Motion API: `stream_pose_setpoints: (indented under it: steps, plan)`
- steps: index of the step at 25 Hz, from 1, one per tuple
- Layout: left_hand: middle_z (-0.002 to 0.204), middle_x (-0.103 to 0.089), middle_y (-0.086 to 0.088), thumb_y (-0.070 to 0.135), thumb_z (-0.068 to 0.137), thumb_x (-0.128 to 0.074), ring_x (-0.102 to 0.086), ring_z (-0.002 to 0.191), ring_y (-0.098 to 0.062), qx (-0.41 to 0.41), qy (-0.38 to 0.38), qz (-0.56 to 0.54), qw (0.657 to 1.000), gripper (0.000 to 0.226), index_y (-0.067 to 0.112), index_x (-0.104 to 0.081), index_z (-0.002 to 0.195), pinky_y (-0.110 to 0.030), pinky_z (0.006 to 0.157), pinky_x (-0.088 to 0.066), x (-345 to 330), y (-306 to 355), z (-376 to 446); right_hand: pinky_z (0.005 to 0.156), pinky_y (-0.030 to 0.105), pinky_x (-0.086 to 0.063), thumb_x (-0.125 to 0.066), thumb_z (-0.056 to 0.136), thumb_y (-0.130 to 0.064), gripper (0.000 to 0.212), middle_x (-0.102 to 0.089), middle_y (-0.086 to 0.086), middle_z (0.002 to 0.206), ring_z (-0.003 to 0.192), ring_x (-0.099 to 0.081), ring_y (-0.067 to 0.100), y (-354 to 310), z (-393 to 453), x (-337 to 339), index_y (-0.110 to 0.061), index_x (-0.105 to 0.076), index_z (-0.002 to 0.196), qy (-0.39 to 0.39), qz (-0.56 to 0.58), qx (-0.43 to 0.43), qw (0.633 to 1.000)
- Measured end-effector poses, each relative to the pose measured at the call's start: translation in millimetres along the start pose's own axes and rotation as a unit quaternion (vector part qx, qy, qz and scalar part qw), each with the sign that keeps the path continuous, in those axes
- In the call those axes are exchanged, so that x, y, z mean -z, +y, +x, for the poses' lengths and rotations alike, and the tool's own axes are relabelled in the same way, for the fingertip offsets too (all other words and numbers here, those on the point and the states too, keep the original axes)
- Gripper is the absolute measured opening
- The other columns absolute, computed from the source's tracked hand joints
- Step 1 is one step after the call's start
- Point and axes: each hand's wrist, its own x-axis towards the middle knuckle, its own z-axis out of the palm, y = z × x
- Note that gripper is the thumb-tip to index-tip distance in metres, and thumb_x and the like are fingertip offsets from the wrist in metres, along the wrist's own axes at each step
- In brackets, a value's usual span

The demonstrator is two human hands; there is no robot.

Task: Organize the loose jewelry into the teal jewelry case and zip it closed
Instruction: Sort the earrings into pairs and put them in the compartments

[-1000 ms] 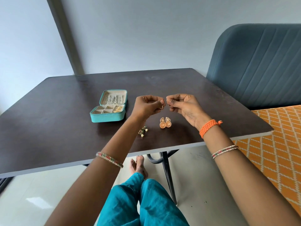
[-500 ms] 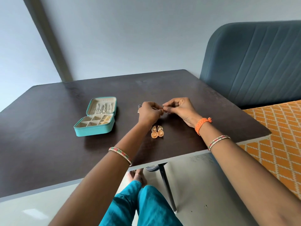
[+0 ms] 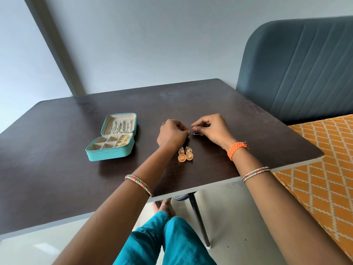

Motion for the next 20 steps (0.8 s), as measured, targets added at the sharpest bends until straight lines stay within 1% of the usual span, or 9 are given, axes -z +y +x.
stream_pose_setpoints:
  steps: [3, 6, 8, 10, 12, 13, 17, 18, 20]
  plan:
    - [0.086, -0.070, 0.002, 0.029, 0.078, -0.071, -0.064, 0.089, -0.018, 0.010, 0.011, 0.022, 1.000, 0.005, 0.025, -0.068, 0.077, -0.029, 0.072, -0.049, 1.2, 0.3, -1.8, 0.066, 0.015, -0.049, -0.076, 0.077, -0.009, 0.007, -0.068, -0.005, 0.073, 0.070, -0.062, 0.004, -1.0, -2.0, 0.3, -0.011, -0.076, 0.084, 0.005, -0.034, 0.006, 0.999]
    - [0.087, -0.070, 0.003, 0.033, 0.079, -0.070, -0.064, 0.089, -0.017, 0.009, 0.011, 0.034, 0.999, 0.006, 0.027, -0.069, 0.078, -0.026, 0.069, -0.043, -0.2, 2.4, -4.3, 0.064, 0.014, -0.047, -0.075, 0.078, -0.011, 0.007, -0.070, -0.002, 0.076, 0.073, -0.062, 0.008, -2.6, -5.0, -0.8, -0.013, -0.076, 0.086, -0.017, -0.066, 0.013, 0.998]
    - [0.090, -0.071, 0.002, 0.036, 0.081, -0.068, -0.063, 0.091, -0.018, 0.011, 0.010, 0.032, 0.999, 0.010, 0.027, -0.070, 0.082, -0.028, 0.071, -0.045, -0.7, 2.5, -3.9, 0.064, 0.015, -0.046, -0.072, 0.081, -0.014, 0.009, -0.071, 0.000, 0.080, 0.073, -0.059, 0.009, -2.4, -5.2, 0.0, -0.014, -0.075, 0.089, -0.014, -0.068, 0.017, 0.997]
    - [0.093, -0.071, 0.000, 0.038, 0.085, -0.064, -0.063, 0.094, -0.019, 0.022, -0.001, 0.004, 1.000, 0.015, 0.025, -0.070, 0.087, -0.030, 0.078, -0.049, 2.7, 2.0, -1.9, 0.069, 0.015, -0.046, -0.069, 0.084, -0.015, 0.011, -0.072, 0.002, 0.085, 0.077, -0.060, 0.009, -1.9, -4.3, 0.8, -0.014, -0.075, 0.093, 0.007, -0.043, 0.016, 0.999]
    - [0.094, -0.071, -0.004, 0.031, 0.088, -0.060, -0.062, 0.094, -0.020, 0.027, -0.021, -0.052, 0.998, 0.015, 0.021, -0.071, 0.091, -0.032, 0.083, -0.051, 10.0, 0.2, -0.3, 0.075, 0.018, -0.047, -0.065, 0.087, -0.016, 0.012, -0.072, 0.001, 0.090, 0.083, -0.063, 0.009, -1.1, -3.3, 2.0, -0.013, -0.074, 0.095, 0.028, -0.011, 0.008, 1.000]
    - [0.094, -0.071, -0.005, 0.026, 0.090, -0.059, -0.061, 0.090, -0.019, 0.027, -0.034, -0.080, 0.996, 0.015, 0.018, -0.071, 0.092, -0.029, 0.080, -0.050, 15.1, -0.4, -1.7, 0.076, 0.020, -0.047, -0.064, 0.088, -0.016, 0.013, -0.071, -0.001, 0.090, 0.084, -0.063, 0.008, -0.5, -3.2, 2.9, -0.012, -0.074, 0.095, 0.033, 0.000, 0.000, 0.999]
    - [0.085, -0.064, -0.003, 0.005, 0.090, -0.053, -0.046, 0.060, -0.010, 0.017, -0.068, -0.129, 0.989, 0.017, 0.011, -0.068, 0.093, -0.012, 0.042, -0.035, 43.6, -0.8, -18.7, 0.073, 0.020, -0.046, -0.059, 0.091, -0.015, 0.016, -0.069, -0.004, 0.085, 0.076, -0.058, 0.002, -5.1, -7.2, 3.7, -0.010, -0.073, 0.094, 0.043, -0.005, -0.023, 0.999]
    - [0.082, -0.063, -0.002, 0.003, 0.090, -0.052, -0.043, 0.058, -0.009, 0.007, -0.074, -0.131, 0.989, 0.018, 0.008, -0.068, 0.096, -0.010, 0.037, -0.031, 49.3, -2.0, -23.7, 0.073, 0.021, -0.046, -0.058, 0.091, -0.016, 0.016, -0.069, -0.002, 0.086, 0.077, -0.059, 0.005, -7.2, -9.3, 2.2, -0.010, -0.073, 0.093, 0.054, -0.021, -0.027, 0.998]
    - [0.078, -0.063, -0.001, 0.002, 0.091, -0.051, -0.041, 0.056, -0.009, -0.019, -0.079, -0.135, 0.988, 0.018, 0.004, -0.067, 0.099, -0.008, 0.034, -0.028, 58.8, -5.1, -34.0, 0.074, 0.021, -0.046, -0.058, 0.090, -0.016, 0.015, -0.069, 0.001, 0.087, 0.080, -0.060, 0.010, -9.0, -14.7, -0.2, -0.010, -0.072, 0.093, 0.085, -0.041, -0.035, 0.995]
